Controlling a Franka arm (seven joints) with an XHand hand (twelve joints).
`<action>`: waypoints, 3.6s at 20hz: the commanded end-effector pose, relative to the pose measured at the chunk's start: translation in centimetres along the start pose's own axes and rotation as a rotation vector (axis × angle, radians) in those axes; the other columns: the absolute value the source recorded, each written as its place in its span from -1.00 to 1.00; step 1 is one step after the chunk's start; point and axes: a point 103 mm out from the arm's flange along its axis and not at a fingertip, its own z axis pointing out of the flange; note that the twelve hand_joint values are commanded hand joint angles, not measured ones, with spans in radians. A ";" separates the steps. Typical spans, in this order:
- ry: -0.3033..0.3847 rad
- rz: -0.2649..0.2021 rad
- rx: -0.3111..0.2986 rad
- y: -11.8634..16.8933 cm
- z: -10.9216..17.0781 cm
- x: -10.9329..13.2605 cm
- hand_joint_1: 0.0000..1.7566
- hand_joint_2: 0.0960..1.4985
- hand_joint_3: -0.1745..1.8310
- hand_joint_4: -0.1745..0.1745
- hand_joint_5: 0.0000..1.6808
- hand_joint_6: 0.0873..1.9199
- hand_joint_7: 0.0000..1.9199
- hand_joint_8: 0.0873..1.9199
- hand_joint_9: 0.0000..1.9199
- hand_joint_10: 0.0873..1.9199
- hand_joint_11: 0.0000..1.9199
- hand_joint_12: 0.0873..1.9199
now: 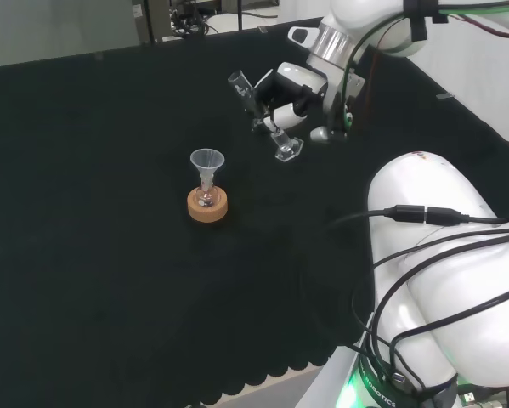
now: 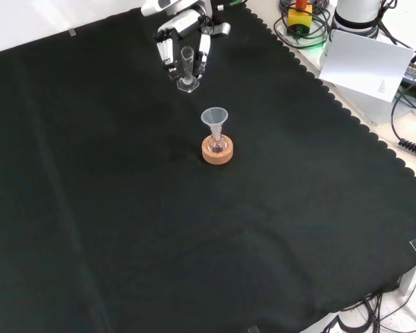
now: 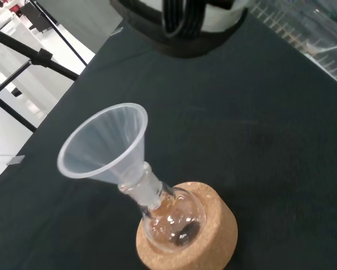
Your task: Pour the water from the graduated cylinder into the round-bottom flask.
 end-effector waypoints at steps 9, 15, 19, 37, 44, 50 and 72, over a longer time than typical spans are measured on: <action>-0.121 0.021 0.178 -5.0 0.5 2.8 0.50 0.23 -0.83 -1.00 0.64 -0.77 0.51 -0.87 0.77 -1.00 0.44 -0.39; -0.239 0.057 0.272 -4.7 1.7 3.6 0.50 0.23 -0.83 -1.00 0.64 -0.77 0.52 -0.88 0.78 -1.00 0.44 -0.39; -0.303 0.081 0.334 -3.7 1.7 3.5 0.50 0.23 -0.83 -1.00 0.65 -0.78 0.52 -0.88 0.78 -1.00 0.44 -0.39; -0.383 0.170 0.510 -3.0 0.4 1.4 0.50 0.23 -0.84 -1.00 0.67 -0.83 0.55 -0.95 0.79 -1.00 0.44 -0.41; -0.402 0.176 0.557 -3.1 0.4 1.6 0.50 0.23 -0.84 -1.00 0.67 -0.83 0.56 -0.96 0.79 -1.00 0.44 -0.41; -0.441 0.189 0.615 -2.9 0.7 2.0 0.50 0.23 -0.84 -1.00 0.68 -0.84 0.56 -0.96 0.79 -1.00 0.44 -0.41; -0.551 0.233 0.729 -0.7 1.2 3.6 0.50 0.23 -0.84 -1.00 0.68 -0.85 0.57 -0.98 0.79 -1.00 0.44 -0.41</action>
